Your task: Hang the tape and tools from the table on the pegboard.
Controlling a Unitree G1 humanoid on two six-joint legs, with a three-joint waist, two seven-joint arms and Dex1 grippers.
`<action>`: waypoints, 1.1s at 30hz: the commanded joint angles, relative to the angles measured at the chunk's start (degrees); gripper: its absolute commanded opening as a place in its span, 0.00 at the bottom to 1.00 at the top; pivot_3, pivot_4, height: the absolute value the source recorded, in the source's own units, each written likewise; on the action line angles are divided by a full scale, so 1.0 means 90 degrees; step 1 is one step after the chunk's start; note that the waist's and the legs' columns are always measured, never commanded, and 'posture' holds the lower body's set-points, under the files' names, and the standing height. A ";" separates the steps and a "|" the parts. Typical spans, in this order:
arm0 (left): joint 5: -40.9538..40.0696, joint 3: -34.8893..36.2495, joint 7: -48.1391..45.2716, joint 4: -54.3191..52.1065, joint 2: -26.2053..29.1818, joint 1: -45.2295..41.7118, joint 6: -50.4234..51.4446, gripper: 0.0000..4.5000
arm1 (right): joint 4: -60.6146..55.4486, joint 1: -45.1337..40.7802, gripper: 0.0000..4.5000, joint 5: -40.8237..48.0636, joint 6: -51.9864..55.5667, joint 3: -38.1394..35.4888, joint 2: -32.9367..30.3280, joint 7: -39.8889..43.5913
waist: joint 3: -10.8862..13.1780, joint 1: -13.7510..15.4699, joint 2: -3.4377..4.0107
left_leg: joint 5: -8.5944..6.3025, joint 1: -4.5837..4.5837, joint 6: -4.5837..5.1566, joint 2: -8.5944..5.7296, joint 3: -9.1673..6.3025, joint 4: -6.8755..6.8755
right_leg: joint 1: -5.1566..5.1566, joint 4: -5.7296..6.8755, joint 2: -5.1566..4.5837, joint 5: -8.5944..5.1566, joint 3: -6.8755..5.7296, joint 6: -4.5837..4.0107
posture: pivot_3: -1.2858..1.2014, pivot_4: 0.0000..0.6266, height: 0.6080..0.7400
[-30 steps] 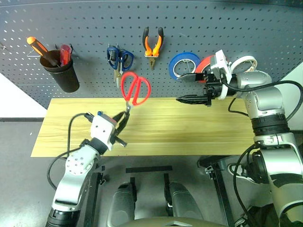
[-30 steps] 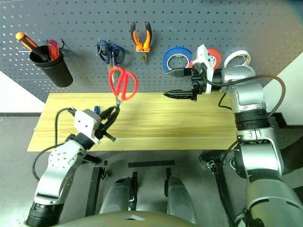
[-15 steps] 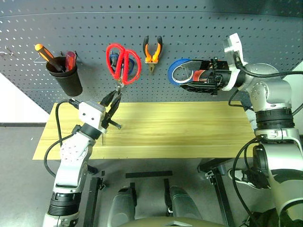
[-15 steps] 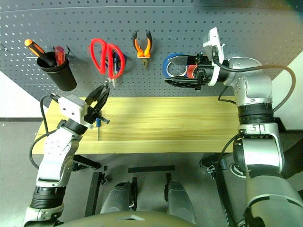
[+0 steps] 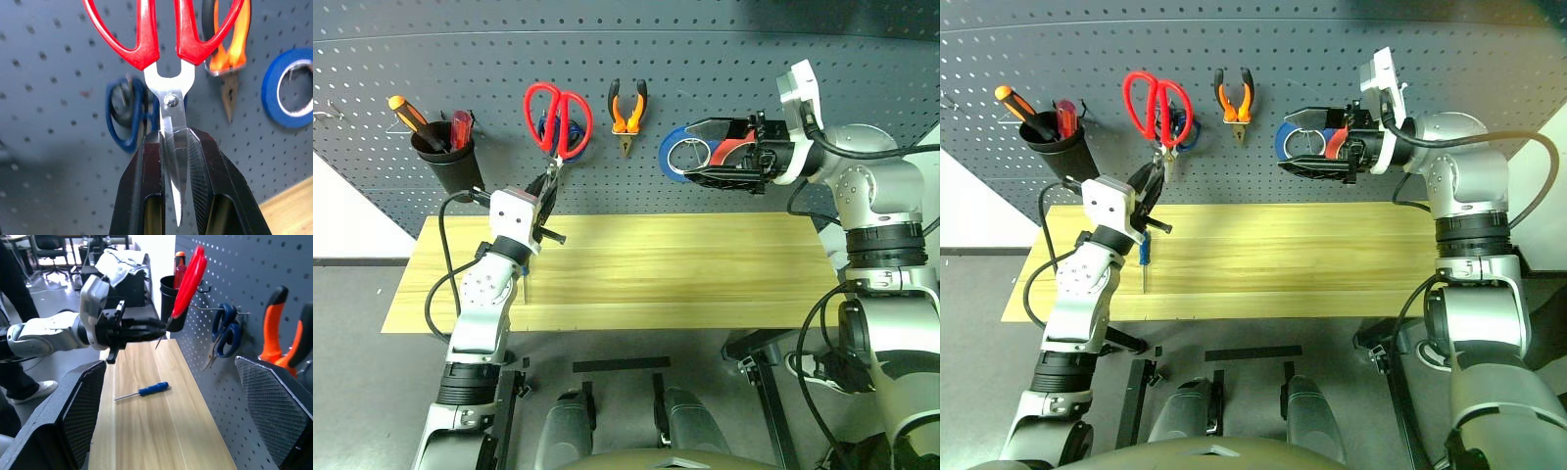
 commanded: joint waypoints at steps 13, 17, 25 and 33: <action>0.0347 -0.0273 0.0395 0.1075 -0.0271 -0.0959 0.0704 0.07 | -0.0284 -0.0009 1.00 -0.0093 -0.0090 -0.0038 -0.0099 -0.0111 | -0.0002 0.0013 0.0001 | -0.0001 -0.0001 0.0001 -0.0005 0.0001 0.0002 | 0.0000 0.0000 -0.0002 0.0000 0.0001 0.0000 | 0.54 0.21 1.00; 0.0287 -0.0174 0.0542 0.1653 -0.0430 -0.1470 0.0911 0.07 | -0.0370 0.0045 1.00 -0.0076 -0.0065 -0.0036 -0.0091 -0.0166 | -0.0002 0.0012 0.0001 | 0.0000 -0.0001 0.0001 -0.0005 0.0000 0.0003 | 0.0000 0.0001 -0.0002 0.0000 0.0001 0.0000 | 0.54 0.21 1.00; 0.0312 -0.0102 0.0714 0.2073 -0.0404 -0.1802 0.0845 0.23 | -0.0571 0.0218 1.00 -0.0082 -0.0068 -0.0057 -0.0151 -0.0293 | -0.0002 -0.0001 0.0001 | 0.0000 0.0000 0.0001 -0.0004 0.0000 0.0003 | 0.0000 0.0002 -0.0001 0.0000 0.0001 0.0000 | 0.53 0.21 1.00; -0.0001 -0.0018 0.0528 0.1389 -0.0479 -0.1390 0.0919 0.76 | -0.0775 0.0392 1.00 -0.0052 -0.0043 -0.0084 -0.0247 -0.0362 | -0.0002 -0.0001 0.0001 | 0.0000 0.0000 0.0001 -0.0004 0.0000 0.0003 | 0.0000 0.0002 -0.0003 0.0000 0.0001 0.0000 | 0.53 0.21 1.00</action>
